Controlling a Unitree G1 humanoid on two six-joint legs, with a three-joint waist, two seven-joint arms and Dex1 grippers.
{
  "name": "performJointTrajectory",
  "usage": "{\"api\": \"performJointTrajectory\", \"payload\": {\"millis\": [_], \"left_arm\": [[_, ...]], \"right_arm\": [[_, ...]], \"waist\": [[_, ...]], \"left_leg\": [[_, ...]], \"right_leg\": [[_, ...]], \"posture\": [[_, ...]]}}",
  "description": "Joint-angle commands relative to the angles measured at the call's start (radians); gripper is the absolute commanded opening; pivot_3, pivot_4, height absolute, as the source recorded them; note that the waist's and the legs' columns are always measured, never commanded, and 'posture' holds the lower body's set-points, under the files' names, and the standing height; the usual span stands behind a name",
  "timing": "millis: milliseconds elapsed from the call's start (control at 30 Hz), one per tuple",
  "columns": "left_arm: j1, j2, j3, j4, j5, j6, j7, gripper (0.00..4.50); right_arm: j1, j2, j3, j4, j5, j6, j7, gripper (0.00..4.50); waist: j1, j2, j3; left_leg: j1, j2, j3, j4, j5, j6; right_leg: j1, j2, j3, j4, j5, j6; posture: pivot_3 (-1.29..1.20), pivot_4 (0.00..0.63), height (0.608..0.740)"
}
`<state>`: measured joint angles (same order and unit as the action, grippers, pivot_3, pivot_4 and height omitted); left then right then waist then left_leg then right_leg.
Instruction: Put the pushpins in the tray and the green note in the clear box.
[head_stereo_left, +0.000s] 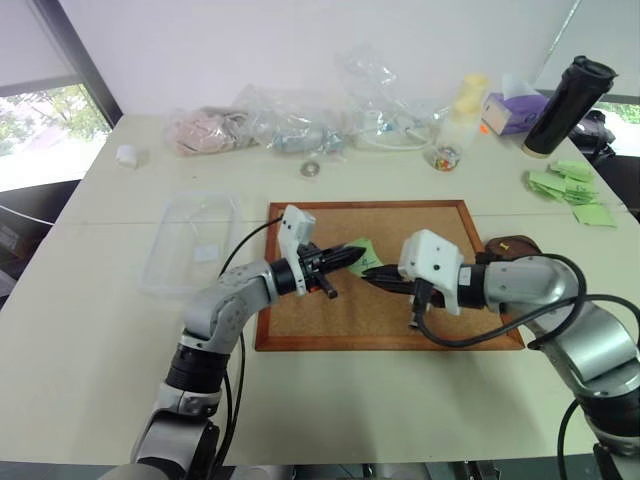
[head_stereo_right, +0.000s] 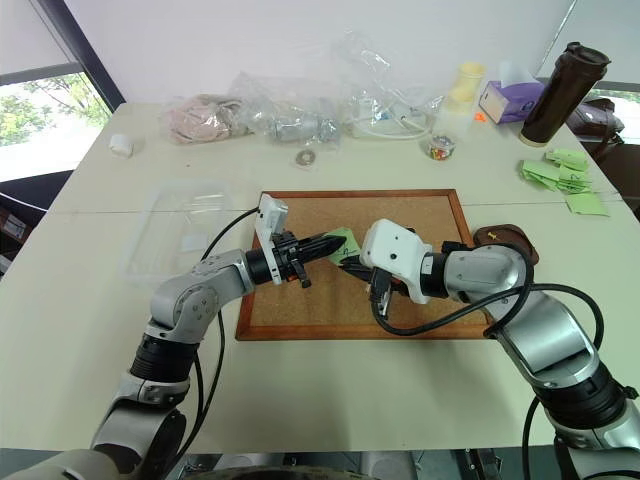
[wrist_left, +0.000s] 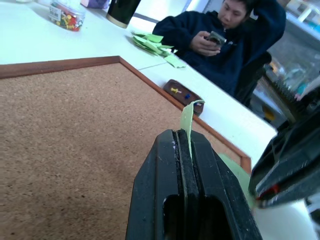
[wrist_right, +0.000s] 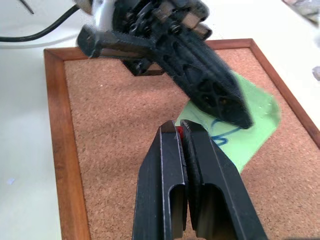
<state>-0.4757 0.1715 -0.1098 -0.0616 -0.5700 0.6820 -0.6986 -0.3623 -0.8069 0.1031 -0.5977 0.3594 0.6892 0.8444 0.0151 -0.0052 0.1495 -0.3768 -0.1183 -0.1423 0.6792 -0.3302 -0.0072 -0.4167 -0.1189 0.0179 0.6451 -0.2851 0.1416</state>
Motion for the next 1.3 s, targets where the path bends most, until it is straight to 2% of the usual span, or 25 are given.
{"api": "performJointTrajectory", "payload": {"millis": [33,167,367,500,600,833,1133,1233,1300], "left_arm": [[0.004,0.021,-0.001,-0.002,0.04,-0.059,-0.009,0.07],[0.007,0.027,-0.001,0.013,0.056,-0.087,-0.012,0.07],[0.015,0.019,-0.002,0.016,0.07,-0.108,-0.003,0.07],[0.019,0.011,-0.001,0.001,0.066,-0.106,0.006,0.07],[0.03,0.008,-0.006,-0.018,0.062,-0.106,0.006,0.07],[0.042,0.005,-0.023,-0.031,0.075,-0.126,0.002,0.07],[0.046,0.002,-0.038,-0.051,0.087,-0.133,0.005,0.07],[0.053,0.006,-0.037,-0.062,0.086,-0.131,0.008,0.0],[0.059,0.009,-0.037,-0.069,0.086,-0.129,0.01,0.0]], "right_arm": [[-0.022,-0.004,-0.107,-0.023,0.054,0.036,-0.021,0.0],[-0.027,-0.01,-0.187,-0.026,0.117,0.097,-0.041,0.0],[-0.036,0.013,-0.398,0.069,0.23,0.195,-0.113,0.0],[0.005,0.012,-0.5,0.184,0.218,0.172,-0.158,0.0],[0.063,-0.005,-0.583,0.354,0.148,0.11,-0.205,0.0],[0.133,-0.005,-0.583,0.581,0.052,-0.01,-0.241,0.0],[0.059,0.042,-0.516,0.863,-0.019,-0.155,-0.267,0.0],[0.051,0.044,-0.512,0.872,-0.014,-0.16,-0.266,0.9],[0.048,0.044,-0.512,0.866,-0.013,-0.157,-0.269,1.86]], "waist": [[0.001,0.0,0.0],[0.0,0.0,0.0],[0.002,0.0,0.0],[0.004,0.0,0.0],[0.003,0.0,0.0],[-0.003,0.001,-0.001],[-0.001,0.002,-0.001],[-0.002,0.002,-0.001],[-0.002,0.002,-0.001]], "left_leg": [[0.0,0.0,0.0,0.0,0.0,0.0],[0.0,0.0,0.0,0.0,0.0,0.0],[0.0,0.0,0.0,0.0,0.0,0.0],[0.0,-0.001,0.0,0.0,0.0,0.0],[0.0,-0.001,0.0,0.0,0.0,0.0],[0.001,0.0,0.003,0.0,0.0,0.0],[0.001,0.0,0.004,0.001,0.0,0.0],[0.001,0.0,0.004,0.001,0.0,0.0],[0.001,0.0,0.004,0.001,0.0,0.0]], "right_leg": [[0.0,0.0,0.0,0.0,0.0,0.0],[0.0,0.0,0.0,0.0,0.0,0.0],[0.0,0.0,0.0,0.0,0.0,0.0],[0.001,0.0,0.0,0.0,0.0,0.0],[0.001,0.0,0.0,0.001,0.0,0.0],[-0.001,0.0,0.001,0.003,0.0,0.0],[0.0,0.0,0.002,0.003,0.0,0.0],[0.0,0.0,0.002,0.003,0.0,0.0],[0.0,0.0,0.002,0.003,0.0,0.0]], "posture": [[0.0,0.15,0.73],[0.0,0.15,0.73],[0.0,0.15,0.73],[0.0,0.15,0.73],[0.0,0.15,0.73],[0.0,0.15,0.73],[0.0,0.15,0.73],[0.0,0.15,0.73],[0.0,0.15,0.73]]}}
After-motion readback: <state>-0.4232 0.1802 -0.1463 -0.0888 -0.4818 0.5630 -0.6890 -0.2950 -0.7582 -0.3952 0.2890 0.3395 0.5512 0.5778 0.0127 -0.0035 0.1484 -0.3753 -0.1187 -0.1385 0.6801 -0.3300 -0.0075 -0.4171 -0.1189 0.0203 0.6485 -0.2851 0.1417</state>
